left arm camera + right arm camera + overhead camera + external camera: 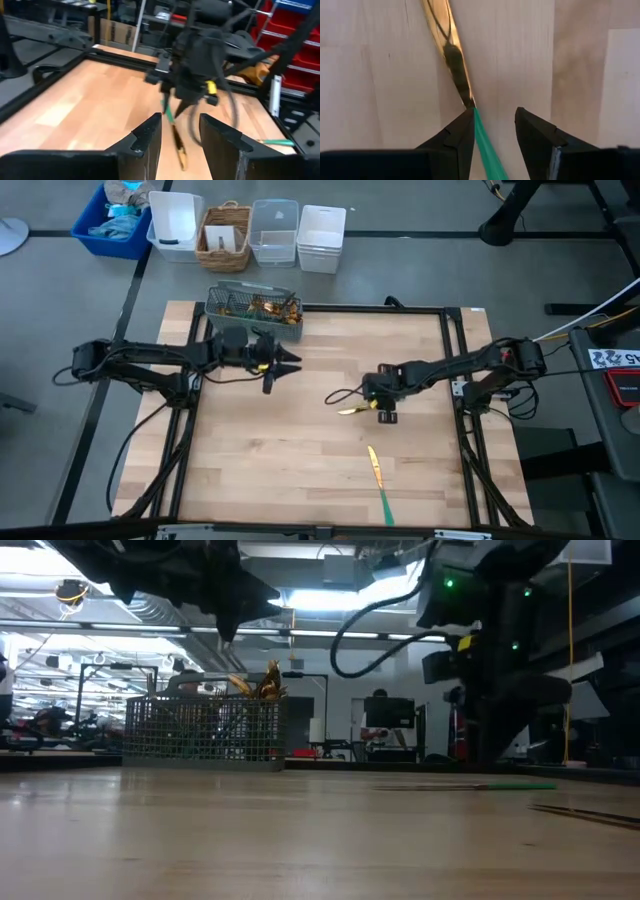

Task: Sort silverware
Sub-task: Put the green knife into the gray silverware basket

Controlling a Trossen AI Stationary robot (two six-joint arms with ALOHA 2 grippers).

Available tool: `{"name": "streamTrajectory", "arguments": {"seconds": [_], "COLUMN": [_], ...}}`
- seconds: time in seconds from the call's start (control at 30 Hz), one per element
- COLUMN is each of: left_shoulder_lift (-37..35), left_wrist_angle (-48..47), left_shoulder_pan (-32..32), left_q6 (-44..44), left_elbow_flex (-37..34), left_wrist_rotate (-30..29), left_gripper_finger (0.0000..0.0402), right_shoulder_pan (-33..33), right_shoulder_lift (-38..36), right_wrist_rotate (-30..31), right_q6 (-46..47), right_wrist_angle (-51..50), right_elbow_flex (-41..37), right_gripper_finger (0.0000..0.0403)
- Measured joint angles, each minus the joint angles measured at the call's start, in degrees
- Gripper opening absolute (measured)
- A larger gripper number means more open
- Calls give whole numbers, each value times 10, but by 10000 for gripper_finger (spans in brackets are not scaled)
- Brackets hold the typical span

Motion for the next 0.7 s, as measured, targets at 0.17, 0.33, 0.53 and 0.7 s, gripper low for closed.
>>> {"name": "streamTrajectory", "arguments": {"seconds": [0.17, 0.33, 0.53, 0.7], "left_shoulder_lift": [0, 0, 0, 0], "left_wrist_angle": [0, 0, 0, 0], "left_shoulder_pan": [-27, -44, -54, -54], "left_q6": [1, 1, 3, 4], "left_elbow_flex": [0, 0, 0, 0], "left_wrist_rotate": [0, -2, -3, -5], "left_gripper_finger": [125, 125, 125, 125], "right_shoulder_pan": [-17, -15, -15, -15], "right_shoulder_lift": [0, 0, 0, 0], "right_wrist_rotate": [-54, -64, -59, -59], "right_q6": [-4, -17, -17, -17], "right_wrist_angle": [50, 75, 104, 109], "right_elbow_flex": [-23, -41, -59, -62], "right_gripper_finger": [143, 143, 133, 98]}}
